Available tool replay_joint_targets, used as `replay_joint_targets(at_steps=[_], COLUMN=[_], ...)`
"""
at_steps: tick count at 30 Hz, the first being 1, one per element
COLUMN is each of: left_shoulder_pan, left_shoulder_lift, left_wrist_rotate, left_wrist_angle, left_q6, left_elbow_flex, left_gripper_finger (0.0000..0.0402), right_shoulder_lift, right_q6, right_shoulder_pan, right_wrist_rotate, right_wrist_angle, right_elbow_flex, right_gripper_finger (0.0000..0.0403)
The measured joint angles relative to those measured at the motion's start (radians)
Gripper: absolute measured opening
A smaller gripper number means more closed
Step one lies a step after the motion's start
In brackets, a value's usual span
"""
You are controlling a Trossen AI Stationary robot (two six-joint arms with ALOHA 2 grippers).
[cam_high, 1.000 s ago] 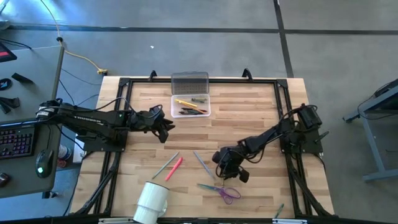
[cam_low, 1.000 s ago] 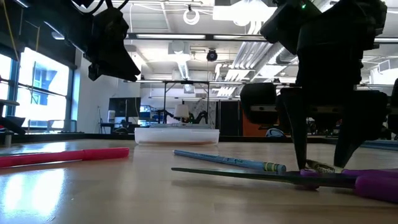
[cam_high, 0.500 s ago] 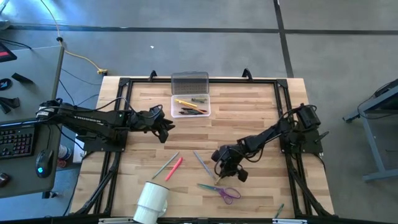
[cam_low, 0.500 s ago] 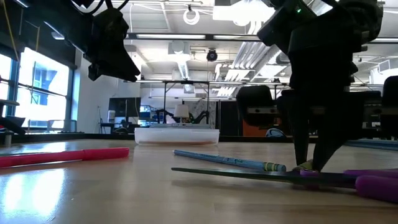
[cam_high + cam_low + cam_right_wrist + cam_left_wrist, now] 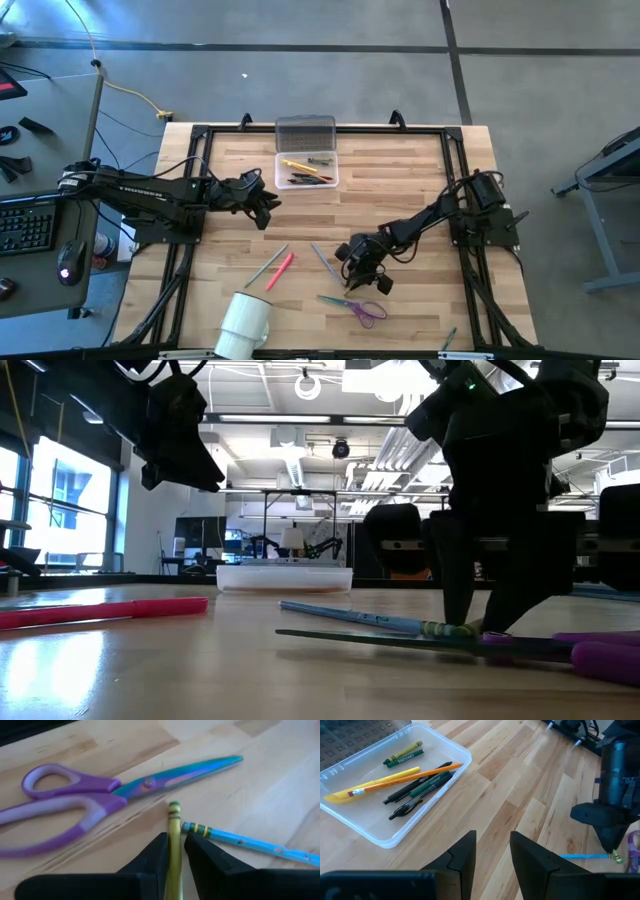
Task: Pick & place school supplies into a supply box
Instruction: Put the green crayon into the supply box
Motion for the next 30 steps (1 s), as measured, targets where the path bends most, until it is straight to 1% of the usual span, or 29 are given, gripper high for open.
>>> replay_joint_targets(at_steps=[11,13,17,18,22,24,25,27,30], left_shoulder_pan=[0.000,0.000,0.000,0.000,0.000,0.000,0.000,0.000,0.000], left_shoulder_lift=[0.000,0.000,0.000,0.000,0.000,0.000,0.000,0.000,0.000], left_wrist_rotate=[0.001,0.000,0.001,0.001,0.000,0.000,0.000,0.000,-0.031], left_wrist_angle=[0.000,0.001,0.001,0.001,0.002,0.004,0.005,0.009,0.015], left_q6=[0.000,0.000,-0.001,-0.001,-0.001,-0.001,-0.001,0.000,0.000], left_elbow_flex=[0.000,0.000,0.000,0.000,0.000,0.000,0.000,0.000,0.000], left_gripper_finger=[0.0156,0.0156,0.0156,0.0156,0.0156,0.0156,0.0156,0.0156,0.0156], right_shoulder_lift=[0.037,0.037,0.042,0.036,-0.010,-0.053,-0.077,-0.135,-0.236], right_q6=[-0.005,0.013,0.114,0.137,0.137,0.120,0.110,0.077,-0.017], right_shoulder_pan=[0.001,0.002,0.001,0.002,-0.010,-0.029,-0.043,-0.076,-0.126], right_wrist_rotate=[0.001,0.000,-0.015,-0.012,-0.001,0.027,0.061,0.138,0.290], right_wrist_angle=[0.047,0.063,0.129,0.141,0.122,0.084,0.063,0.027,-0.004], right_elbow_flex=[0.001,-0.001,-0.005,-0.005,-0.006,-0.010,-0.010,-0.009,-0.008], right_gripper_finger=[0.0066,0.0057,0.0016,0.0010,0.0018,0.0014,0.0009,0.0006,0.0013])
